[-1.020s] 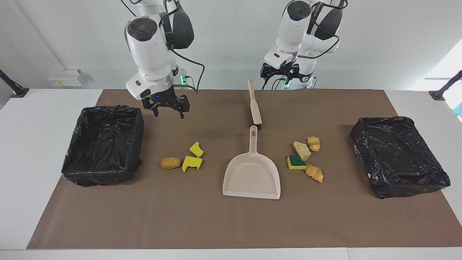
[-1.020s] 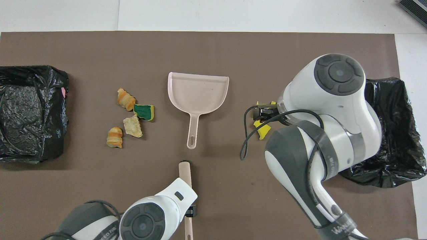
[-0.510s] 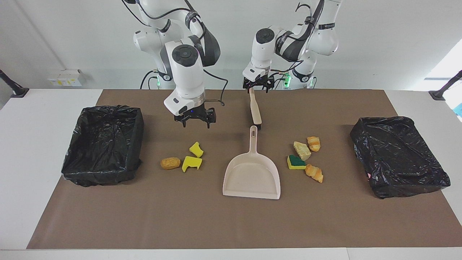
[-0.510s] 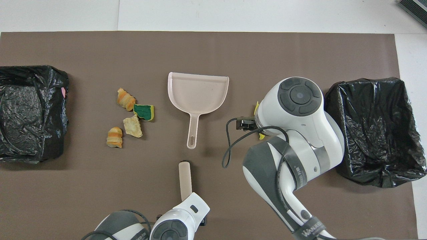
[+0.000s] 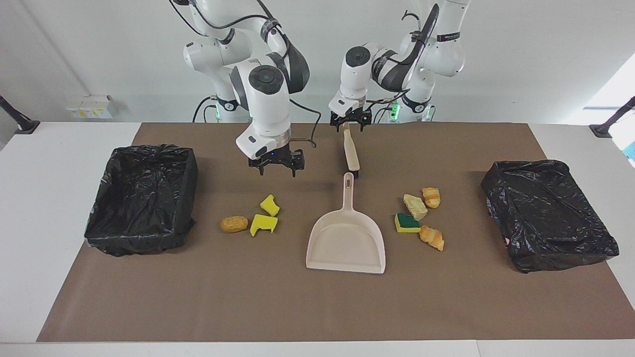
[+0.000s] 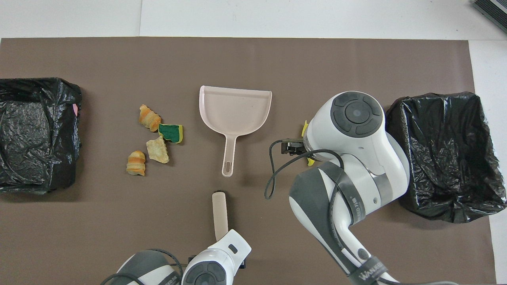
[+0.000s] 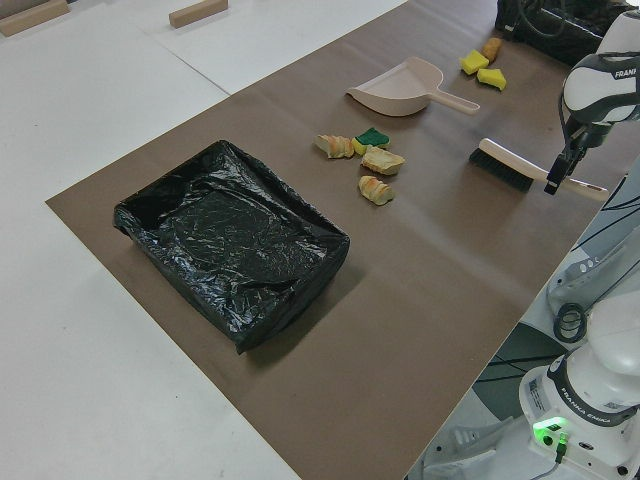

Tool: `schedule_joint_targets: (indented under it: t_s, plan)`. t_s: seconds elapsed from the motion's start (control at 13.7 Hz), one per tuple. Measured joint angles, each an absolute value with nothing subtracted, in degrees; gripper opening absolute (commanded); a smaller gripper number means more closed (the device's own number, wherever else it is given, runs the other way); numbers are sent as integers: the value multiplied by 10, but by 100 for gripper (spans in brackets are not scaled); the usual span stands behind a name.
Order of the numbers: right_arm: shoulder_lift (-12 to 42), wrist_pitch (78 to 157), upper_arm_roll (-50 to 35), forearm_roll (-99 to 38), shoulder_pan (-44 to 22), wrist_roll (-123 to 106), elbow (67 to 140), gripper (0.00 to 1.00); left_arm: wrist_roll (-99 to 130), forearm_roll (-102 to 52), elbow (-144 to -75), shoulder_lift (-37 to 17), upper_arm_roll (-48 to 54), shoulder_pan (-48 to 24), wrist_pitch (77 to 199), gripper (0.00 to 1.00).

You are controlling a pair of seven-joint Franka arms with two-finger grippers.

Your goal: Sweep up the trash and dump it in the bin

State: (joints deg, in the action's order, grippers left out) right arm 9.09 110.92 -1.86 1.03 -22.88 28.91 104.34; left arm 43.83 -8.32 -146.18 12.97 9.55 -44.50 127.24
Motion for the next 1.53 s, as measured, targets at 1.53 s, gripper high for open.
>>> schedule_joint_targets:
  t_s: [1.53]
  plan:
    - [168,1194,-21,0,-341,478,1001,100,74,-17,-1282,168,64,-98,1007,0]
